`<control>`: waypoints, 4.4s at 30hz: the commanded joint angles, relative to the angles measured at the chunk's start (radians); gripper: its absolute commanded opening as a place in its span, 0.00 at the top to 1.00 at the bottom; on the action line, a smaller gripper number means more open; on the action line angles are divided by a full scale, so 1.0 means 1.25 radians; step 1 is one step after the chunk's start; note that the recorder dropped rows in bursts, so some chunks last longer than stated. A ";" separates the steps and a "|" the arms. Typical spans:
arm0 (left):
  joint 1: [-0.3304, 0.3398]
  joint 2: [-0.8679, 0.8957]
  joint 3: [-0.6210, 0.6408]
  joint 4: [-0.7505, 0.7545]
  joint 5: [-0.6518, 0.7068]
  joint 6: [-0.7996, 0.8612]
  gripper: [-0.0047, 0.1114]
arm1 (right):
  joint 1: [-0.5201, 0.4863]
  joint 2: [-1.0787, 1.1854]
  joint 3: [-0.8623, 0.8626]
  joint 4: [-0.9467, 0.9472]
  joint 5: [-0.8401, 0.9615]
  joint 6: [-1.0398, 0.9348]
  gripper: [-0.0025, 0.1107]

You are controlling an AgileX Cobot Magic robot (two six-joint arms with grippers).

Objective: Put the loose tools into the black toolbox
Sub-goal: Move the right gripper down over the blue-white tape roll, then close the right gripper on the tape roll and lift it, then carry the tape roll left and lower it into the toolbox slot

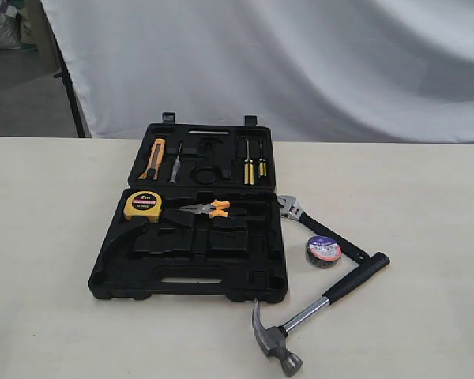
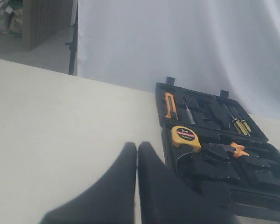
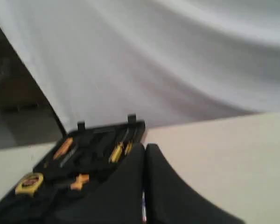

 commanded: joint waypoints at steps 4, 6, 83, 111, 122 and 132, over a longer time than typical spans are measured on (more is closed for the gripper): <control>0.020 -0.003 -0.002 0.004 -0.006 -0.004 0.95 | 0.131 0.384 -0.098 -0.024 0.015 0.004 0.98; 0.020 -0.003 -0.002 0.004 -0.006 -0.004 0.95 | 0.176 0.480 -0.131 -0.024 0.027 0.004 0.98; 0.020 -0.003 -0.002 0.004 -0.006 -0.004 0.95 | 0.297 1.105 -0.797 -0.141 0.042 0.022 0.98; 0.020 -0.003 -0.002 0.004 -0.006 -0.004 0.95 | 0.362 1.652 -1.516 -0.123 0.376 0.022 0.98; 0.020 -0.003 -0.002 0.004 -0.006 -0.004 0.95 | 0.360 1.673 -1.520 -0.138 0.382 0.017 0.98; 0.020 -0.003 -0.002 0.004 -0.006 -0.004 0.95 | 0.360 1.673 -1.522 -0.170 0.357 0.020 0.98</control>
